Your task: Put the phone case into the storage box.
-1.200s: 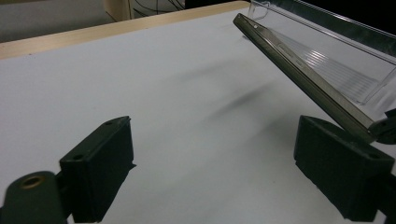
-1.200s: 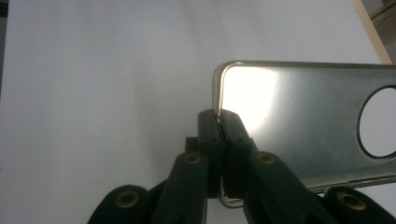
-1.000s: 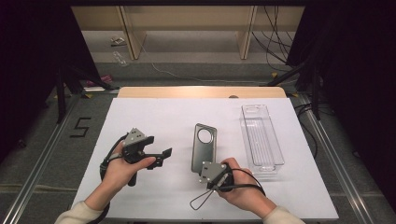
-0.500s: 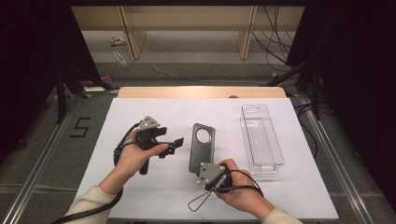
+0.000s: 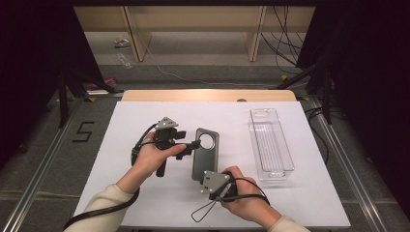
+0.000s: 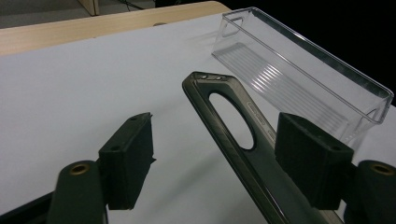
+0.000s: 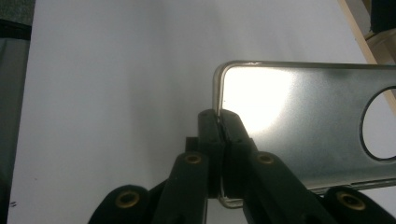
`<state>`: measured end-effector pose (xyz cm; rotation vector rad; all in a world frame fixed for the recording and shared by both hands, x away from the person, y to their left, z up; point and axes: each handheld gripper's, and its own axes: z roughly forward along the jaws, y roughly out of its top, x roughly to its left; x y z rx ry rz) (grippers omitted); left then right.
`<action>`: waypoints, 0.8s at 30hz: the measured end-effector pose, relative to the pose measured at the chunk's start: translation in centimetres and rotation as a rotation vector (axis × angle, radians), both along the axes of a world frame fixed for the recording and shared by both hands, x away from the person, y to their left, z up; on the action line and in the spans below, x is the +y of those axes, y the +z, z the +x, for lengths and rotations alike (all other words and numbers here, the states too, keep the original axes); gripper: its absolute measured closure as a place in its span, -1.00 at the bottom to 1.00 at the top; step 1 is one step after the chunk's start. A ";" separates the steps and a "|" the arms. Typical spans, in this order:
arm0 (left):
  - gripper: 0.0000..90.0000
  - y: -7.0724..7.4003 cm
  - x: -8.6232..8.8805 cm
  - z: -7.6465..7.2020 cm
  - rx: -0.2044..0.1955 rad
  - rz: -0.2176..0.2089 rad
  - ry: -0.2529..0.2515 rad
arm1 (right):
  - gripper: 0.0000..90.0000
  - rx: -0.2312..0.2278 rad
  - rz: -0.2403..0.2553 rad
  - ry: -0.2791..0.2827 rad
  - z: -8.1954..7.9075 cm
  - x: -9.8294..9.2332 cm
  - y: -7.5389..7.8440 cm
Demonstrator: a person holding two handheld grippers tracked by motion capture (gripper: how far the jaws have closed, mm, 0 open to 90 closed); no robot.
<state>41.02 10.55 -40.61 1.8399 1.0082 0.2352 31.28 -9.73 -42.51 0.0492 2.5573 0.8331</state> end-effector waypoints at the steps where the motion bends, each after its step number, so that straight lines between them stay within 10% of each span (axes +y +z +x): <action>1: -0.37 0.0 -0.1 0.1 0.005 -0.001 -0.001 | 0.98 0.000 0.000 0.000 0.0 0.0 0.0; 24: 0.17 -0.8 -0.6 0.3 0.095 -0.049 -0.015 | 0.98 -0.007 0.011 0.030 -0.3 0.5 0.0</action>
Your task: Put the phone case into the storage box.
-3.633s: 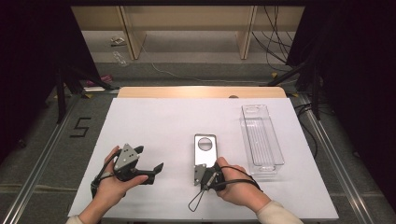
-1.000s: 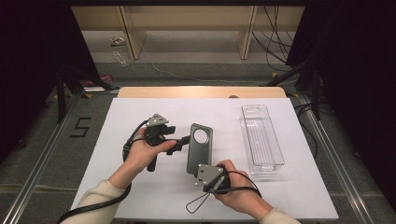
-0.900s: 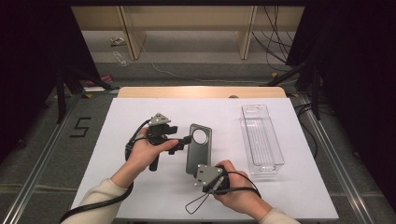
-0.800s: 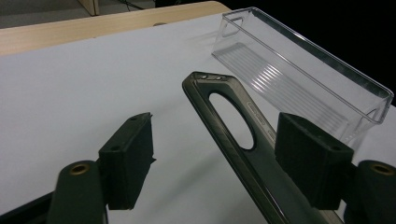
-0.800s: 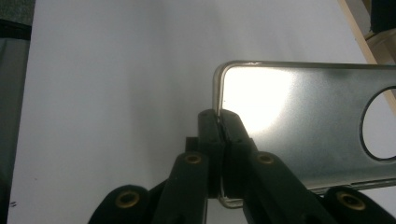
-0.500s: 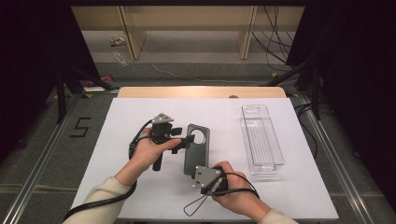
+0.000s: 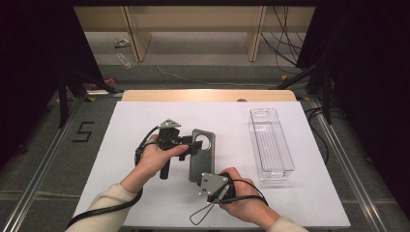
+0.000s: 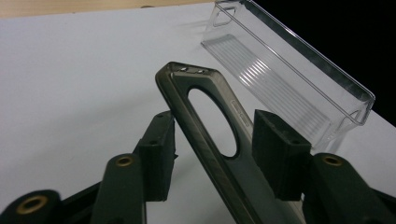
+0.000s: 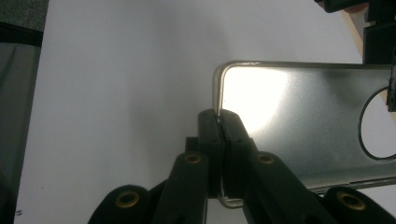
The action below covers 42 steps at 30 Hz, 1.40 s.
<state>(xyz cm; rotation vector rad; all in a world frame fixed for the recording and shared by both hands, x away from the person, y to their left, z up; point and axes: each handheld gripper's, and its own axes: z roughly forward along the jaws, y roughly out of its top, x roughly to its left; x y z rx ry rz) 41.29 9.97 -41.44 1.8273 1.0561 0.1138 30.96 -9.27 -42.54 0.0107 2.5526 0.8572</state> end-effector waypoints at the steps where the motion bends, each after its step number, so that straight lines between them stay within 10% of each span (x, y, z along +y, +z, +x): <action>1: 0.22 0.0 0.0 0.0 0.004 -0.007 0.006 | 0.98 0.003 0.001 0.004 0.0 0.0 0.0; 19: 0.78 1.1 0.1 -0.5 0.094 -0.159 0.010 | 0.99 0.001 -0.017 0.040 0.2 0.1 -0.7; 28: 0.81 2.2 -0.1 -1.2 0.011 -0.162 -0.029 | 0.93 -0.024 0.000 0.022 0.3 0.0 -0.8; 42: 0.80 2.0 0.6 -1.4 -0.144 -0.090 -0.007 | 0.01 -0.028 0.172 -0.092 1.0 -0.7 -0.3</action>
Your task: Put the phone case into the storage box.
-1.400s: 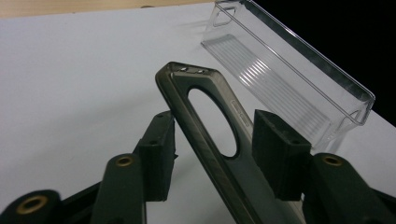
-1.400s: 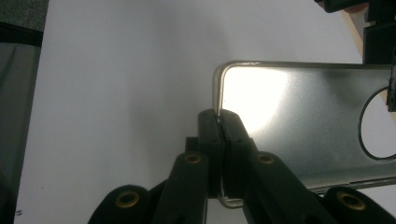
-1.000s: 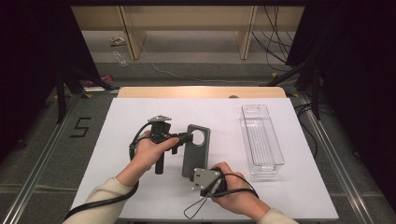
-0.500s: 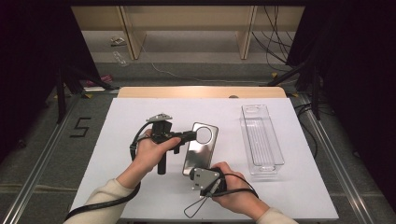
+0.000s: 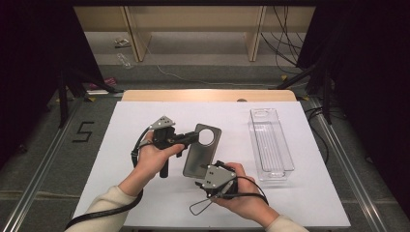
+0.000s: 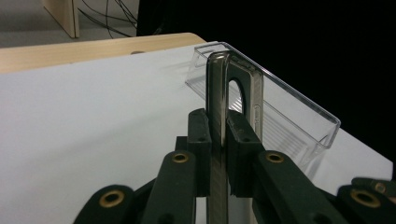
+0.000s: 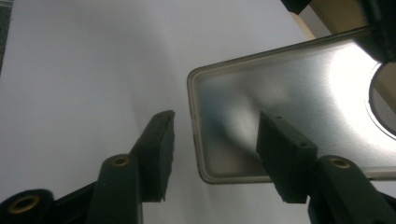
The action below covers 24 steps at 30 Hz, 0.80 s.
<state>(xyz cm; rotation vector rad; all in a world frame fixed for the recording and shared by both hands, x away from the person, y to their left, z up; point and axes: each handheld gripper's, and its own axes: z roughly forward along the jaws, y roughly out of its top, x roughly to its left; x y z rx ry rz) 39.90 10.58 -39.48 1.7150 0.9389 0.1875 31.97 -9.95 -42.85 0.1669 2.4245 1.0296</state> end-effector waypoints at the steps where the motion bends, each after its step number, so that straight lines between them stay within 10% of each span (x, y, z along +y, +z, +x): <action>1: 0.81 0.0 0.0 0.0 -0.008 0.003 0.000 | -0.05 -0.004 0.015 -0.010 0.1 -0.1 0.0; 24: 0.80 -0.2 0.8 -0.7 -0.126 0.012 -0.005 | -0.41 0.030 0.201 -0.167 1.4 -2.1 1.0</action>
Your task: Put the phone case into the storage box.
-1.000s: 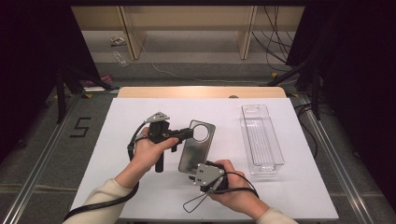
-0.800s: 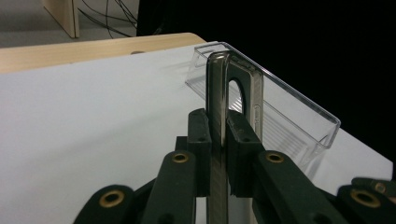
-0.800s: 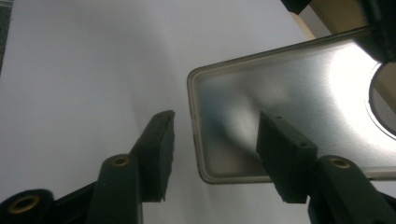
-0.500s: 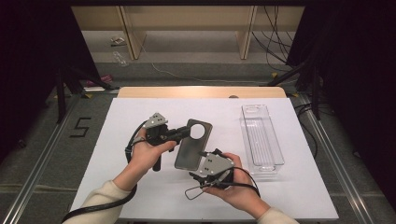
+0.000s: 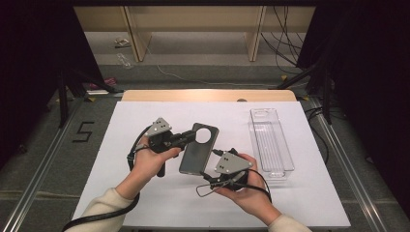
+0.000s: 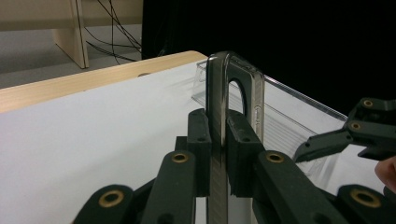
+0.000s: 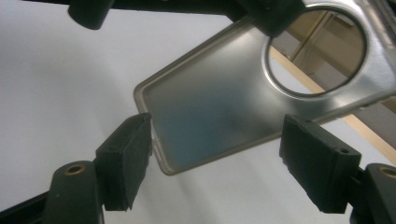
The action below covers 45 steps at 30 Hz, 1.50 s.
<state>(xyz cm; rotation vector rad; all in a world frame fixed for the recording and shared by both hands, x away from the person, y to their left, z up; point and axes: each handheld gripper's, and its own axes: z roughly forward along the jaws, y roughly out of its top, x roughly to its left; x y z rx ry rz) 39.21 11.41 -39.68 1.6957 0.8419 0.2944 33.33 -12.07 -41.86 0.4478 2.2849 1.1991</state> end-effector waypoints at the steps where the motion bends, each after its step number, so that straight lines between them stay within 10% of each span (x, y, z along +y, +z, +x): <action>1: 0.80 0.0 0.0 0.0 -0.001 0.000 0.000 | -0.41 -0.003 0.000 -0.012 0.1 -0.1 0.1; 45: 0.80 -0.5 0.5 -1.0 -0.069 -0.008 0.014 | -0.54 0.067 0.264 -0.202 2.4 -3.3 1.2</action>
